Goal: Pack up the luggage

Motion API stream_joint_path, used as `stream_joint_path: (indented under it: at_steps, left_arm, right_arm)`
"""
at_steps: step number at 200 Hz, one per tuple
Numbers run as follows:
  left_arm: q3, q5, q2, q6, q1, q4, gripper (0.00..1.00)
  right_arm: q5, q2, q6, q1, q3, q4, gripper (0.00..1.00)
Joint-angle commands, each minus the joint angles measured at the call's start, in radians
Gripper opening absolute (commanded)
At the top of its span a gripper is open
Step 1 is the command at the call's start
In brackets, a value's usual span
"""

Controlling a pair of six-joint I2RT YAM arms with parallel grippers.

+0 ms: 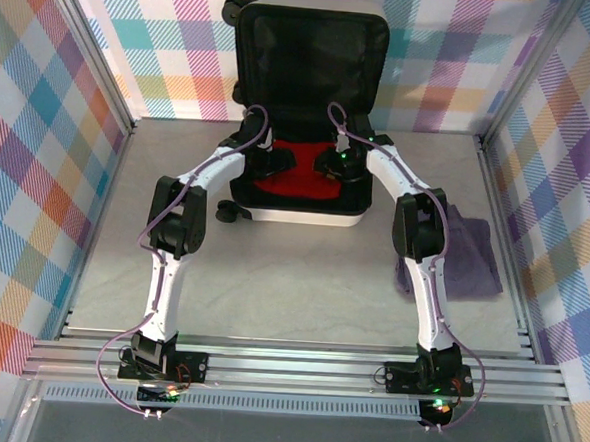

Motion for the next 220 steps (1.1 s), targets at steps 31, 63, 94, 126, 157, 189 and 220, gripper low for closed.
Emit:
stream_joint_path:
  at_steps: [31,63,94,126,157,189,220]
  left_arm:
    - [-0.042,0.050,-0.085,-0.001,0.023,0.065,0.63]
    - [-0.048,0.077,-0.166,-0.006,0.023,0.101,0.65]
    - [-0.114,0.091,-0.271,-0.022,0.023,0.173,0.65]
    - [-0.297,0.062,-0.429,-0.034,0.023,0.232,0.66]
    - [-0.505,0.031,-0.580,-0.046,0.023,0.276,0.66]
    - [-0.651,0.020,-0.702,-0.047,0.019,0.303,0.66]
    - [-0.728,-0.001,-0.786,-0.030,0.014,0.289,0.66]
  right_arm:
    - [0.028,-0.107,-0.068,-0.024,0.032,-0.027,0.42]
    - [0.082,-0.235,-0.131,-0.027,0.015,-0.073,0.48]
    - [0.141,-0.400,-0.167,-0.049,-0.126,-0.076,0.54]
    - [0.265,-0.613,-0.158,-0.102,-0.429,-0.058,0.61]
    - [0.391,-0.792,-0.075,-0.181,-0.749,-0.046,0.79]
    - [0.372,-0.914,0.018,-0.242,-1.039,0.017,0.84]
    - [0.408,-0.942,0.055,-0.251,-1.131,0.011,0.85]
